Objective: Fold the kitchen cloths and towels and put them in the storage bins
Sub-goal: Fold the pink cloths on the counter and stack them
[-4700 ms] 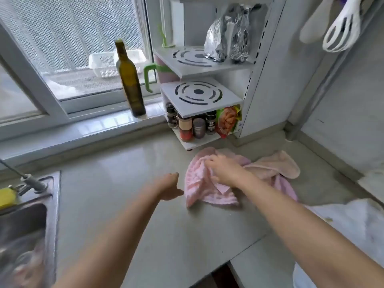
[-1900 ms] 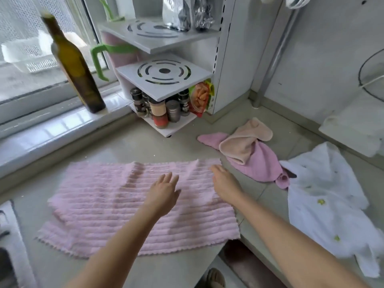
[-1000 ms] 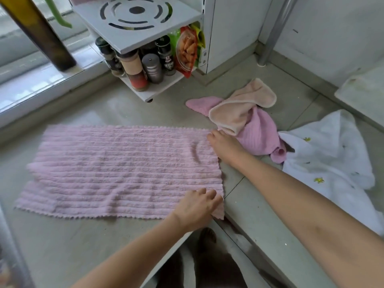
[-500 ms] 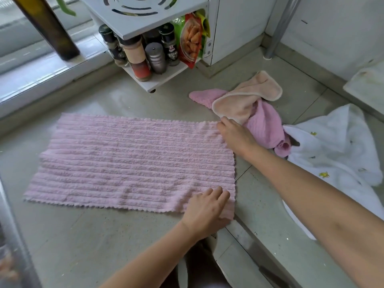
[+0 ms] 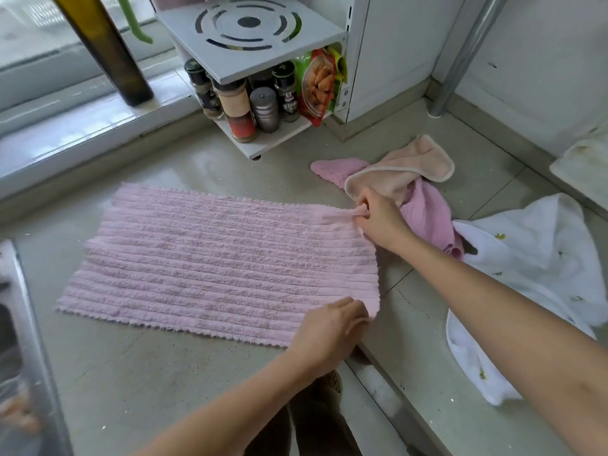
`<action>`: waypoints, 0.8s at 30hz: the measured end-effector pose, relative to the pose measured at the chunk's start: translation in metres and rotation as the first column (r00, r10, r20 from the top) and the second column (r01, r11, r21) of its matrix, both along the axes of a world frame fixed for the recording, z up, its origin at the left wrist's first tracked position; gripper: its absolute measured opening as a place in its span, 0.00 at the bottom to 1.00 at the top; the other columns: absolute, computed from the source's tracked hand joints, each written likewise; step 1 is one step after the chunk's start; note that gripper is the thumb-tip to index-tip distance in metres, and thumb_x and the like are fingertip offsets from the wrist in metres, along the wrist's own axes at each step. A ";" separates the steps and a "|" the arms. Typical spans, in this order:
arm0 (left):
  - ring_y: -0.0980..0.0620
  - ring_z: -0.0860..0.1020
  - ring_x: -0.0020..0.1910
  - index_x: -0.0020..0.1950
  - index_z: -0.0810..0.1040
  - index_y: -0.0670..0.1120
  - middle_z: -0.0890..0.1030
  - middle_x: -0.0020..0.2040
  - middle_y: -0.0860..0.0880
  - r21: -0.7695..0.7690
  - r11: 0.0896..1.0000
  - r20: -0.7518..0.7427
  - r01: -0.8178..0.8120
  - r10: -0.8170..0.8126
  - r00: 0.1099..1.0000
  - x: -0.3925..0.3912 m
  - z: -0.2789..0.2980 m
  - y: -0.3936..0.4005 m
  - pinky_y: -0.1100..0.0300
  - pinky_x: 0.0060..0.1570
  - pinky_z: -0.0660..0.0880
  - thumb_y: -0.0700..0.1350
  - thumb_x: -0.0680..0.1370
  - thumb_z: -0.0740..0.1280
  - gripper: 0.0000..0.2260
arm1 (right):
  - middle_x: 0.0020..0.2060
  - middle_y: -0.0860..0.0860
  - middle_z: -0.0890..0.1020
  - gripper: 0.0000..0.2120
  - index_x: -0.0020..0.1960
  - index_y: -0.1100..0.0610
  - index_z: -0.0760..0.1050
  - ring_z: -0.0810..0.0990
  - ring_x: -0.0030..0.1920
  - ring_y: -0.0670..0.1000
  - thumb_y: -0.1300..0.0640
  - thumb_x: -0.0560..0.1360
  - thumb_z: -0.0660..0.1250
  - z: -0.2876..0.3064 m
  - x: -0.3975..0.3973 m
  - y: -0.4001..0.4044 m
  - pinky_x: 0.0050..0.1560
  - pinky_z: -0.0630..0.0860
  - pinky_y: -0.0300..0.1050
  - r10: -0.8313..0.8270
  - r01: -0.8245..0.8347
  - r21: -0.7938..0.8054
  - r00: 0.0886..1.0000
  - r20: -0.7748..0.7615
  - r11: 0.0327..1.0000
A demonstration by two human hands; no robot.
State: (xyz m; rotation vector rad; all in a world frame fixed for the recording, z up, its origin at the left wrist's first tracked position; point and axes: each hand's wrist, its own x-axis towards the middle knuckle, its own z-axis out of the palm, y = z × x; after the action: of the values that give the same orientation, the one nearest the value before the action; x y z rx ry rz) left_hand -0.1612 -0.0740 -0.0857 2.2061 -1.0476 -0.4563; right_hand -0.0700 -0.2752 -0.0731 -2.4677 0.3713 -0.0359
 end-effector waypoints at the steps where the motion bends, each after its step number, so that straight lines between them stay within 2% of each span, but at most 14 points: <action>1: 0.56 0.76 0.38 0.46 0.75 0.50 0.78 0.42 0.56 -0.077 0.992 -0.039 -0.100 0.097 0.995 0.005 0.011 0.006 0.60 0.36 0.72 0.51 0.80 0.61 0.07 | 0.39 0.52 0.76 0.08 0.48 0.58 0.67 0.73 0.37 0.51 0.65 0.73 0.65 0.009 0.000 0.003 0.35 0.69 0.46 -0.051 0.046 0.140 0.998 0.028 0.989; 3: 0.62 0.75 0.36 0.45 0.77 0.50 0.76 0.38 0.60 -0.197 0.935 -0.066 -0.296 0.288 0.955 0.019 0.029 0.025 0.68 0.36 0.71 0.48 0.78 0.65 0.04 | 0.48 0.53 0.76 0.13 0.54 0.59 0.68 0.74 0.42 0.52 0.66 0.72 0.67 0.023 0.003 0.016 0.41 0.73 0.44 -0.094 0.072 0.282 0.993 0.065 0.957; 5: 0.66 0.75 0.34 0.46 0.78 0.48 0.76 0.37 0.63 -0.251 0.860 -0.032 -0.444 0.451 0.892 0.036 0.043 0.051 0.73 0.35 0.70 0.45 0.77 0.68 0.02 | 0.52 0.53 0.75 0.16 0.56 0.59 0.68 0.75 0.47 0.53 0.69 0.72 0.66 0.034 0.014 0.037 0.44 0.74 0.40 -0.076 0.037 0.307 0.990 0.117 0.951; 7: 0.63 0.76 0.34 0.44 0.78 0.47 0.77 0.35 0.61 -0.285 0.772 -0.010 -0.569 0.591 0.807 0.049 0.053 0.082 0.69 0.34 0.72 0.44 0.77 0.69 0.02 | 0.55 0.53 0.75 0.14 0.54 0.58 0.70 0.76 0.51 0.53 0.71 0.72 0.63 0.040 0.030 0.066 0.43 0.75 0.33 -0.011 -0.042 0.300 0.985 0.172 0.953; 9: 0.58 0.77 0.33 0.44 0.78 0.47 0.79 0.34 0.58 -0.307 0.658 -0.020 -0.688 0.719 0.695 0.057 0.060 0.112 0.60 0.33 0.74 0.45 0.77 0.68 0.03 | 0.53 0.52 0.75 0.10 0.49 0.59 0.75 0.76 0.49 0.51 0.71 0.73 0.62 0.047 0.050 0.097 0.35 0.74 0.27 0.032 -0.092 0.318 0.981 0.190 0.944; 11: 0.55 0.77 0.31 0.45 0.78 0.48 0.80 0.33 0.54 -0.317 0.544 -0.029 -0.777 0.813 0.581 0.060 0.063 0.142 0.55 0.34 0.74 0.46 0.78 0.67 0.03 | 0.48 0.52 0.76 0.10 0.44 0.60 0.78 0.76 0.45 0.50 0.71 0.73 0.61 0.052 0.070 0.128 0.32 0.76 0.31 0.062 -0.134 0.345 0.975 0.212 0.929; 13: 0.54 0.78 0.31 0.44 0.78 0.48 0.80 0.32 0.53 -0.312 0.462 -0.010 -0.830 0.872 0.489 0.061 0.066 0.169 0.55 0.36 0.74 0.47 0.78 0.67 0.04 | 0.41 0.51 0.77 0.13 0.40 0.58 0.79 0.76 0.42 0.50 0.71 0.71 0.60 0.056 0.089 0.156 0.38 0.77 0.41 0.097 -0.178 0.307 0.961 0.261 0.935; 14: 0.55 0.78 0.32 0.44 0.78 0.49 0.80 0.32 0.54 -0.314 0.428 -0.005 -0.848 0.892 0.452 0.062 0.067 0.181 0.56 0.36 0.74 0.47 0.78 0.67 0.04 | 0.37 0.51 0.77 0.13 0.39 0.56 0.78 0.75 0.40 0.51 0.71 0.70 0.59 0.057 0.097 0.170 0.40 0.74 0.44 0.114 -0.196 0.286 0.953 0.281 0.938; 15: 0.56 0.79 0.32 0.44 0.78 0.49 0.80 0.32 0.54 -0.315 0.398 -0.007 -0.862 0.907 0.421 0.062 0.067 0.194 0.58 0.36 0.73 0.47 0.78 0.66 0.05 | 0.35 0.51 0.76 0.13 0.39 0.56 0.78 0.74 0.39 0.51 0.71 0.69 0.60 0.059 0.105 0.184 0.41 0.71 0.42 0.124 -0.206 0.268 0.948 0.294 0.941; 17: 0.58 0.78 0.32 0.43 0.78 0.48 0.79 0.32 0.56 -0.299 0.351 -0.014 -0.887 0.928 0.372 0.066 0.067 0.217 0.59 0.36 0.73 0.46 0.79 0.66 0.06 | 0.37 0.52 0.76 0.11 0.41 0.57 0.78 0.74 0.40 0.50 0.70 0.70 0.60 0.063 0.119 0.209 0.41 0.66 0.38 0.136 -0.212 0.233 0.943 0.304 0.949; 19: 0.59 0.79 0.31 0.43 0.78 0.47 0.79 0.32 0.56 -0.292 0.307 -0.031 -0.906 0.943 0.330 0.073 0.064 0.239 0.59 0.35 0.73 0.47 0.79 0.65 0.07 | 0.42 0.53 0.74 0.10 0.45 0.61 0.77 0.74 0.42 0.49 0.70 0.70 0.59 0.068 0.129 0.232 0.43 0.66 0.35 0.160 -0.228 0.196 0.936 0.313 0.954; 24: 0.58 0.80 0.27 0.44 0.77 0.49 0.80 0.35 0.53 -0.222 0.247 -0.119 -0.943 0.953 0.278 0.094 0.047 0.286 0.52 0.33 0.77 0.48 0.79 0.65 0.06 | 0.47 0.58 0.75 0.09 0.48 0.64 0.75 0.74 0.44 0.53 0.71 0.73 0.58 0.064 0.157 0.282 0.43 0.64 0.34 0.257 -0.293 0.074 0.913 0.316 0.953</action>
State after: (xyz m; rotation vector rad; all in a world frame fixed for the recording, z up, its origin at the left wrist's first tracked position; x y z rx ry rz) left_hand -0.0672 0.2121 -0.0391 2.1355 0.3982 0.3044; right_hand 0.0866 0.0065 -0.0094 -2.3240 -0.1069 -0.2638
